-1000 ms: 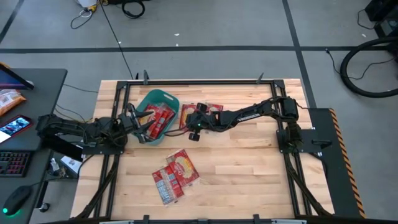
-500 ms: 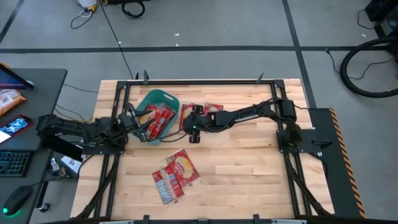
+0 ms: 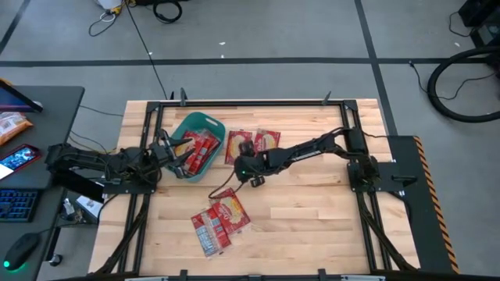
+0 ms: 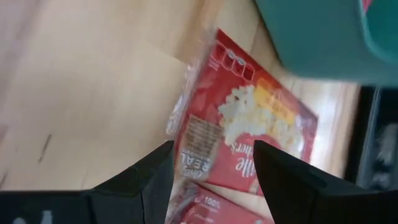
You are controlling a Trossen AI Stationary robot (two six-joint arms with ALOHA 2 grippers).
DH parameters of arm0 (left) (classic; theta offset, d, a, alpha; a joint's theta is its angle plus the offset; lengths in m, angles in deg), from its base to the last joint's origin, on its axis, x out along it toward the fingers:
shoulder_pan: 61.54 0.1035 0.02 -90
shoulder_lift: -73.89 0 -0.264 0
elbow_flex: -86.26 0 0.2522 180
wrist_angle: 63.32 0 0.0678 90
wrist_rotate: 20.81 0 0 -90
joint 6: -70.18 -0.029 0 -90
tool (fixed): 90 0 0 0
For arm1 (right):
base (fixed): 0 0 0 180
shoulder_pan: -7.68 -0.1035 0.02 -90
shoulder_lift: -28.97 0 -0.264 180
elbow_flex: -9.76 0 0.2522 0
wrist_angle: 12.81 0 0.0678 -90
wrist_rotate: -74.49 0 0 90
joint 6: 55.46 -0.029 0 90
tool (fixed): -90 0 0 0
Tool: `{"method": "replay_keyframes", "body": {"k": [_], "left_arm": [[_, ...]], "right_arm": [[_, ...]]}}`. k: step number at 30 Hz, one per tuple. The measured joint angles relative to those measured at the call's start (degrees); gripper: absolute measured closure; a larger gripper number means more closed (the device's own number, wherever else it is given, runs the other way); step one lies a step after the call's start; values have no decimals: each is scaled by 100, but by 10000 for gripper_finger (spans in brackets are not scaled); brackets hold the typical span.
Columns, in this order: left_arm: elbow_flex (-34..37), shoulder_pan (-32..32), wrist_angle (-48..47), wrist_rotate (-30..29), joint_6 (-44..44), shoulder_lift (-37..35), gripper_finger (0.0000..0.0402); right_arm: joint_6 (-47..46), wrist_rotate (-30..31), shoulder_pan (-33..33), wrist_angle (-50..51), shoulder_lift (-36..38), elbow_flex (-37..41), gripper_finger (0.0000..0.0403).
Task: Sort popcorn bags into baskets
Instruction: Put the red popcorn bag into the green bin
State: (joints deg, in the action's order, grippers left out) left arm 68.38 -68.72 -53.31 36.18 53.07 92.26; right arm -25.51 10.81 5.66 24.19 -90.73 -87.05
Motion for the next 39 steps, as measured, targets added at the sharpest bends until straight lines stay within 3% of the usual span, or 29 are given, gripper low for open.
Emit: {"method": "replay_keyframes", "body": {"k": [4,9,16,23,29,39], "left_arm": [[0,0,-10,1,-2,0,230],[0,0,-9,2,0,0,230],[0,0,-7,2,-2,0,230],[-1,0,-6,2,-4,0,230],[0,0,-5,2,-4,0,230],[0,0,-7,2,-4,0,230]], "right_arm": [[734,302,-68,366,-7,2,181],[979,438,7,374,-24,176,181],[1250,266,153,-408,-24,427,181],[2218,97,210,-1513,-7,989,187],[2383,-495,346,-1752,17,1121,236],[2287,-811,413,-1967,-26,1137,347]]}}
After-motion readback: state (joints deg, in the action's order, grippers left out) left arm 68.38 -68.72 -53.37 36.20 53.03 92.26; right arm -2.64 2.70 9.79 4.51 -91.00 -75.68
